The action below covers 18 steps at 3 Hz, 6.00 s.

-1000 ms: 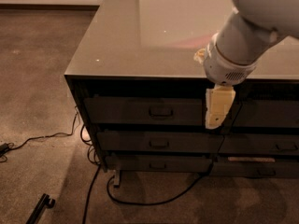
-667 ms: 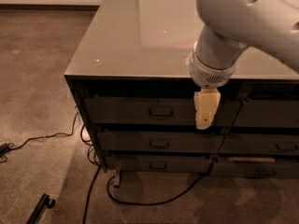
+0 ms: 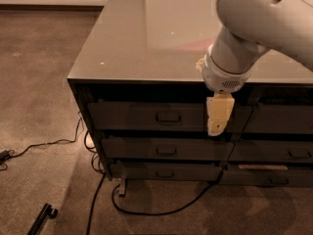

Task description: Open top drawer

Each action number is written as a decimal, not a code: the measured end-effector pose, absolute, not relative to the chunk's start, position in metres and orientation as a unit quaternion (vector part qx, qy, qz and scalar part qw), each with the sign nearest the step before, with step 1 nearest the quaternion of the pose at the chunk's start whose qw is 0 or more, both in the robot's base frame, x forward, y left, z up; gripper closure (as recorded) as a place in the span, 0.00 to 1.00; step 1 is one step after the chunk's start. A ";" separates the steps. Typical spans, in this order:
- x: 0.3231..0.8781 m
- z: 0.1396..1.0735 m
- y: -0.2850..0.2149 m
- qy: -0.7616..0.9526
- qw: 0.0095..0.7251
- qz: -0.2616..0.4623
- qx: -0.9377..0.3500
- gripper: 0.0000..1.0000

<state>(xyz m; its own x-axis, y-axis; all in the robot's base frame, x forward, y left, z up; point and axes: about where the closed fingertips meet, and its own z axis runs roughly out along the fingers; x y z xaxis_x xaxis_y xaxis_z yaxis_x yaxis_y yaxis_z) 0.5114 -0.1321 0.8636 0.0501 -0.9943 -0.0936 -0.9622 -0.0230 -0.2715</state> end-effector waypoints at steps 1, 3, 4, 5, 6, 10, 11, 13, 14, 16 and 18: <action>0.523 0.848 -0.133 0.679 0.138 -0.037 -0.720 0.00; 0.564 0.776 -0.147 0.704 0.067 -0.042 -0.705 0.00; 0.564 0.778 -0.147 0.704 0.067 -0.042 -0.706 0.00; 0.554 0.785 -0.140 0.690 0.073 -0.033 -0.720 0.00; 0.535 0.805 -0.142 0.680 0.098 -0.025 -0.726 0.00; 0.535 0.738 -0.090 0.664 0.072 0.022 -0.744 0.00; 0.535 0.737 -0.087 0.661 0.072 0.024 -0.746 0.00; 0.537 0.713 -0.104 0.702 0.098 0.045 -0.704 0.00; 0.557 0.702 -0.115 0.722 0.119 0.041 -0.680 0.00; 0.591 0.693 -0.125 0.735 0.133 0.021 -0.664 0.00; 0.612 0.684 -0.141 0.737 0.114 -0.007 -0.666 0.00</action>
Offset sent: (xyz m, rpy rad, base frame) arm 0.0528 -0.0089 -0.0701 0.0122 0.0875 0.0080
